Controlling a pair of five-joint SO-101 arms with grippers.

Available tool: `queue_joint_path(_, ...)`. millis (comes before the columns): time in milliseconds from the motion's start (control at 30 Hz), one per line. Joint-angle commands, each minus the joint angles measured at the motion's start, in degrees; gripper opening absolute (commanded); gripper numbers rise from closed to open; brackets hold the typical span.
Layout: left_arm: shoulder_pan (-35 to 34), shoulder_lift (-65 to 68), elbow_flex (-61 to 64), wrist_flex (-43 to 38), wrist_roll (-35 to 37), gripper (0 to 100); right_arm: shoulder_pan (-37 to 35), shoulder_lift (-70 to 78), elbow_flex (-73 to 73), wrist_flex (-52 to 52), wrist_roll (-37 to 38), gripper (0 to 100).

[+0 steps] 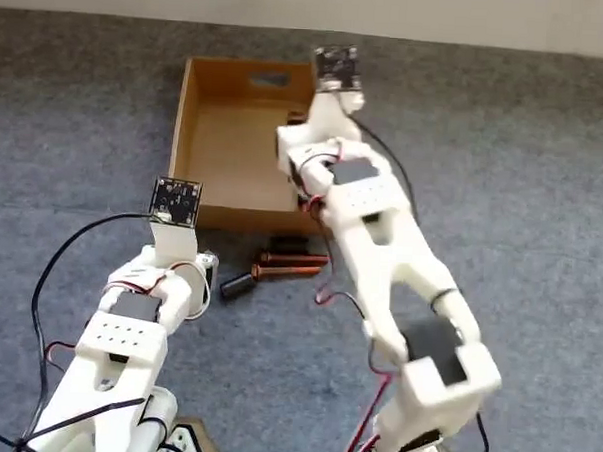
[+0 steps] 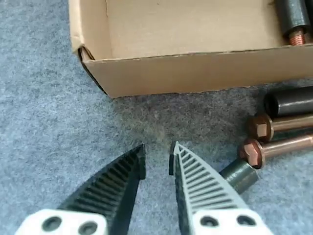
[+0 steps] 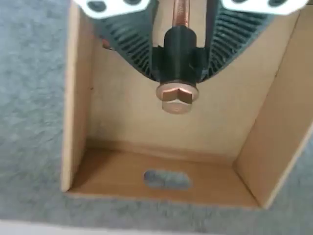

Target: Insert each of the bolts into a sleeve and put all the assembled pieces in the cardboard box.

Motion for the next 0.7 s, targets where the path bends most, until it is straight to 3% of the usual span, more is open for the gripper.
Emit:
queue_joint_path(0,1.19,-0.84,-0.31,-0.97,-0.26,10,-1.27,4.0,-5.76,-1.63,-0.7,0.7)
queue_joint_path(667,1.19,-0.84,-0.4,-0.97,-0.26,10,-1.45,13.67,-6.02,3.65,-0.7,0.7)
